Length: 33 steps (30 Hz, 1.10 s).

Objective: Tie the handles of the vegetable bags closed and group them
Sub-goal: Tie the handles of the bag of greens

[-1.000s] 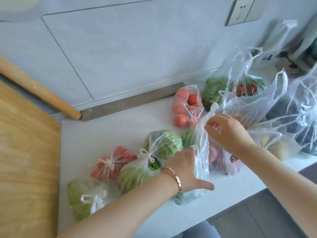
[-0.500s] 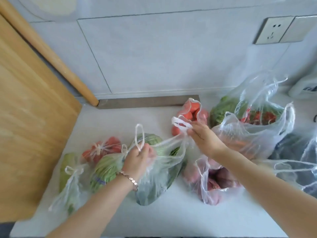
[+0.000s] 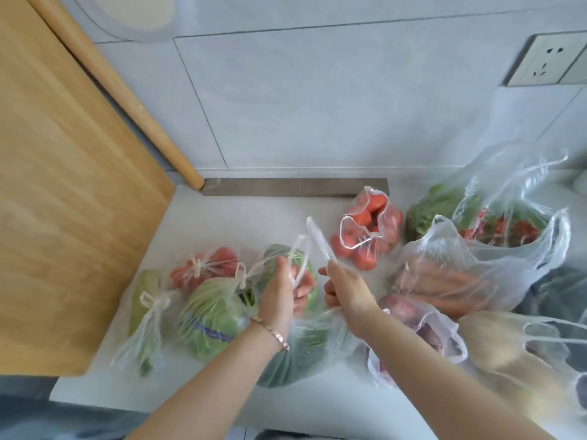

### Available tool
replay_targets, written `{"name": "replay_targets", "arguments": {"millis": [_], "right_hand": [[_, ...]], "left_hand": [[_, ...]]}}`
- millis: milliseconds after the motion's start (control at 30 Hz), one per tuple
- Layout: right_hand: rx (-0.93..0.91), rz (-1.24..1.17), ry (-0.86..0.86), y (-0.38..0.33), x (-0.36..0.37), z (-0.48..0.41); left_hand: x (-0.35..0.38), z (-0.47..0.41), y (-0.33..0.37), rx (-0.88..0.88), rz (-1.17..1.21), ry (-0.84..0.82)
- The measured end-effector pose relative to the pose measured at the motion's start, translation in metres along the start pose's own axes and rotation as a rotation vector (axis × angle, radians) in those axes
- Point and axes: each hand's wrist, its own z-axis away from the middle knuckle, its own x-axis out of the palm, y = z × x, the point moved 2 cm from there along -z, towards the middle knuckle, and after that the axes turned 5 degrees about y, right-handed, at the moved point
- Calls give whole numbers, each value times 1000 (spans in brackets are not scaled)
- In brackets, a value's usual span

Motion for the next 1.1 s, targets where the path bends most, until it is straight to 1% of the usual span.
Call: {"name": "replay_targets", "arguments": {"millis": [67,200,300,400,467,533,567,633,700,767,833,900,1000,1033,1100], "right_hand": [[-8,43,29,4,1,-3],[-76,176,20,6,8,2],[-134,242,-22,10,15,10],[-174,211,-104,10,14,14],[-209,212,-152,12,12,17],[-286,286,-90,13,11,18],[-326,305,-26,13,12,18],[-350,243,117,13,13,15],[-321,140,261,15,11,12],[-264,83,343,17,9,7],[-165,14,377,21,6,2],[-90,-26,397,25,2,-5],[-114,173,351,28,-1,-11],[-116,243,318,29,0,-10],[-118,295,272,29,0,-7]], "left_hand": [[1,-7,-4,19,-109,8],[-1,-10,-10,40,-109,54],[-6,-15,-15,-58,-125,116],[-11,-20,-16,-97,-174,65],[-12,-21,-15,-102,-148,17],[-12,-19,-15,-73,-153,28],[-11,-18,-14,-33,-178,38],[-9,-17,-14,70,-233,38],[-7,-15,-14,171,-339,23],[-7,-12,-14,263,-456,7],[-8,-6,-14,378,-557,-40],[-10,0,-20,524,-673,-132],[-13,1,-24,727,-784,-208],[-14,-1,-24,758,-791,-218],[-15,-4,-21,774,-791,-232]]}}
